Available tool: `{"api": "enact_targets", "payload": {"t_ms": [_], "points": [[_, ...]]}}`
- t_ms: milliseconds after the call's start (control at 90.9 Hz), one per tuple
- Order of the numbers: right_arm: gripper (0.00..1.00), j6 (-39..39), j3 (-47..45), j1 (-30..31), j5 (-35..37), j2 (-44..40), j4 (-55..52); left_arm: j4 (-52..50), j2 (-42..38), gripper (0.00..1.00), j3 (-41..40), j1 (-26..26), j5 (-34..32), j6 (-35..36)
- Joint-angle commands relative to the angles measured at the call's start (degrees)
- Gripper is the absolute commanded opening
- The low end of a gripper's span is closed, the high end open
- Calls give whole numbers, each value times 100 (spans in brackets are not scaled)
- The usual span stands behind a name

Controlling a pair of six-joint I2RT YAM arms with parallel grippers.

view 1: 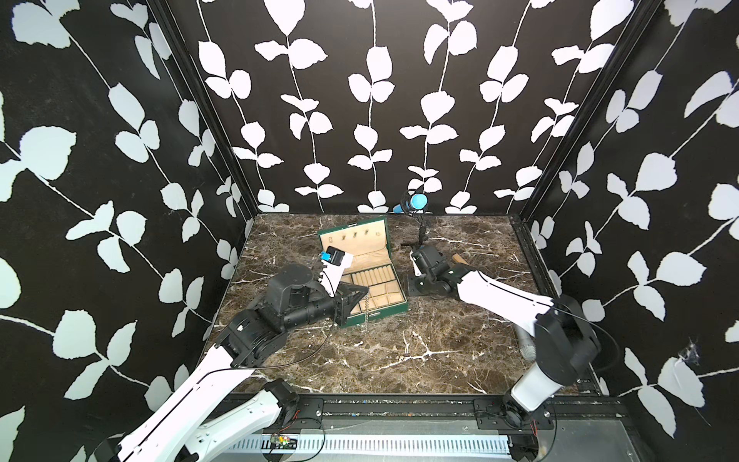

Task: Put jewelry chain into jewelry box
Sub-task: Move the jewelry box to the center of the board.

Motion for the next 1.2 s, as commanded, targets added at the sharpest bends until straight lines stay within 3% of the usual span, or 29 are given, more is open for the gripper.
{"api": "enact_targets", "payload": {"t_ms": [0,143,319,484,869,1188], "points": [[52,-4,311,-1,-130,352,131,-55,-222,0,-85,-4,-538,163],[44,9,523,-2,-197,707,57,-162,-266,0,-3,-5,-625,249],[24,102,523,-1,-187,803,57,-232,-322,0,46,-4,-724,313],[12,161,421,32,-147,746,-2,-247,-338,0,87,-5,-746,344],[0,560,-544,289,325,5,-165,-318,-405,0,348,-7,-941,449],[0,1151,-1723,610,721,-1232,-554,-237,-466,0,280,-11,-1091,432]]}}
